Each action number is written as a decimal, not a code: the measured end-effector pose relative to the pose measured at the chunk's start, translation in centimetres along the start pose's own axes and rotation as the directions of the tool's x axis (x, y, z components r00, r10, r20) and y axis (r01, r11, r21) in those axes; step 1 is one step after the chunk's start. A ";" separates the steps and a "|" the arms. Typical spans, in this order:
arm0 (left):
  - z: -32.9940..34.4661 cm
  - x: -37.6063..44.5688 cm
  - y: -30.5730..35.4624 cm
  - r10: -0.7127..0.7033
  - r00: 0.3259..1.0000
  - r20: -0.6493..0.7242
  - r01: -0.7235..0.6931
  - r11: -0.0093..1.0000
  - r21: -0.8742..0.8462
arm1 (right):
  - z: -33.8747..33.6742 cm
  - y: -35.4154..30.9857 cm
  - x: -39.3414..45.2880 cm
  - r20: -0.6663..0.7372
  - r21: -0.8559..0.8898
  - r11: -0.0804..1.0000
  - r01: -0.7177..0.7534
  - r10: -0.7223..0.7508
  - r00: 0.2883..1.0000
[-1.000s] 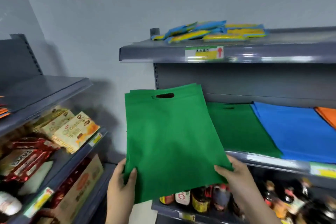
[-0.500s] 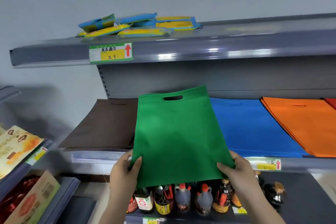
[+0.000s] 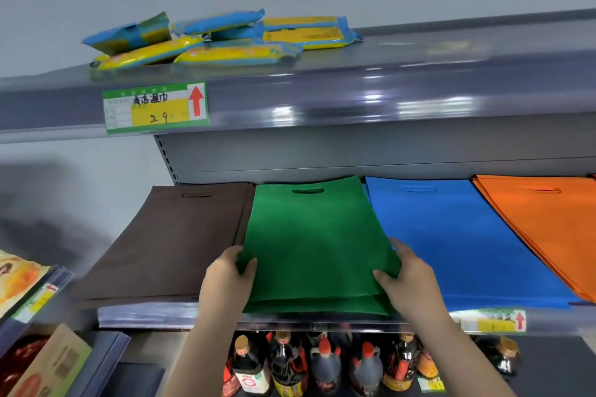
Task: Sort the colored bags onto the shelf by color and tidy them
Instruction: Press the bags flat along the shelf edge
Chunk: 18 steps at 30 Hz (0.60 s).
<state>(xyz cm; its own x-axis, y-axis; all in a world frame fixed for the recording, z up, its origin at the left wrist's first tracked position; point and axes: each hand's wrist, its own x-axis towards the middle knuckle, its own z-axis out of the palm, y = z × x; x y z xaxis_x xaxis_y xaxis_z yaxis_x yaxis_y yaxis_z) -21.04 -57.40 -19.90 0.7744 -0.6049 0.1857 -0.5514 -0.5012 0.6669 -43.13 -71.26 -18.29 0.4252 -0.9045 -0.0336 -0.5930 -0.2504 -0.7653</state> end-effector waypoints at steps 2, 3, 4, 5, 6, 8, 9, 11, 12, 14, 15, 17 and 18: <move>0.2 0.8 -0.3 0.029 1.000 -0.007 -0.028 0.994 0.104 | -0.1 -0.2 0.9 -0.073 -0.210 0.978 0.018 -0.034 0.997; 0.1 1.0 -0.4 0.044 0.999 -0.020 -0.040 0.989 0.142 | -0.2 -0.5 1.1 -0.096 -0.284 0.958 0.037 -0.067 0.993; 0.0 1.1 -0.4 0.051 0.998 -0.028 -0.046 0.985 0.168 | -0.3 -1.0 1.3 -0.096 -0.336 0.939 0.070 -0.108 0.989; -0.2 1.2 -0.3 0.056 0.998 -0.026 -0.050 0.980 0.190 | -0.3 -1.6 1.4 -0.076 -0.379 0.918 0.115 -0.155 0.985; -0.5 1.1 -0.2 0.068 0.997 -0.029 -0.060 0.975 0.213 | -0.2 -2.3 1.5 -0.045 -0.424 0.890 0.169 -0.207 0.977; -1.3 0.7 -0.1 0.099 0.994 -0.055 -0.081 0.960 0.269 | 0.2 -3.8 1.4 0.031 -0.517 0.811 0.274 -0.303 0.953; -1.8 0.4 0.0 0.116 0.991 -0.072 -0.090 0.951 0.295 | 0.3 -4.6 1.2 0.071 -0.549 0.772 0.319 -0.337 0.939; -3.3 -0.8 -0.1 0.136 0.985 -0.109 -0.091 0.934 0.346 | 0.8 -6.4 0.6 0.152 -0.578 0.703 0.415 -0.408 0.900; -3.9 -1.3 -0.2 0.150 0.981 -0.121 -0.096 0.925 0.368 | 1.0 -7.1 0.3 0.183 -0.580 0.675 0.456 -0.438 0.880; -5.9 -2.9 -1.0 0.148 0.975 -0.167 -0.068 0.910 0.410 | 1.8 -8.8 -0.6 0.247 -0.554 0.623 0.551 -0.509 0.824; -7.2 -3.9 -1.3 0.136 0.973 -0.188 -0.043 0.902 0.429 | 2.3 -9.8 -1.1 0.278 -0.535 0.598 0.598 -0.544 0.792; -9.9 -5.7 -2.6 0.097 0.968 -0.231 0.026 0.877 0.479 | 3.5 -12.0 -2.3 0.332 -0.488 0.544 0.683 -0.608 0.721; -11.4 -6.7 -3.3 0.077 0.963 -0.257 0.066 0.861 0.505 | 4.2 -13.3 -3.0 0.359 -0.461 0.510 0.726 -0.641 0.678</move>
<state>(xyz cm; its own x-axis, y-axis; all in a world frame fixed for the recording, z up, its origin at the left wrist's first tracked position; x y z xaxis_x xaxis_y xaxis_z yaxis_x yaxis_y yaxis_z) -20.82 -44.67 -15.16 0.7833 -0.4625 0.4155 -0.5803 -0.7836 0.2217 -33.60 -63.79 -10.71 0.9142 -0.3288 0.2370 -0.3089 -0.9437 -0.1181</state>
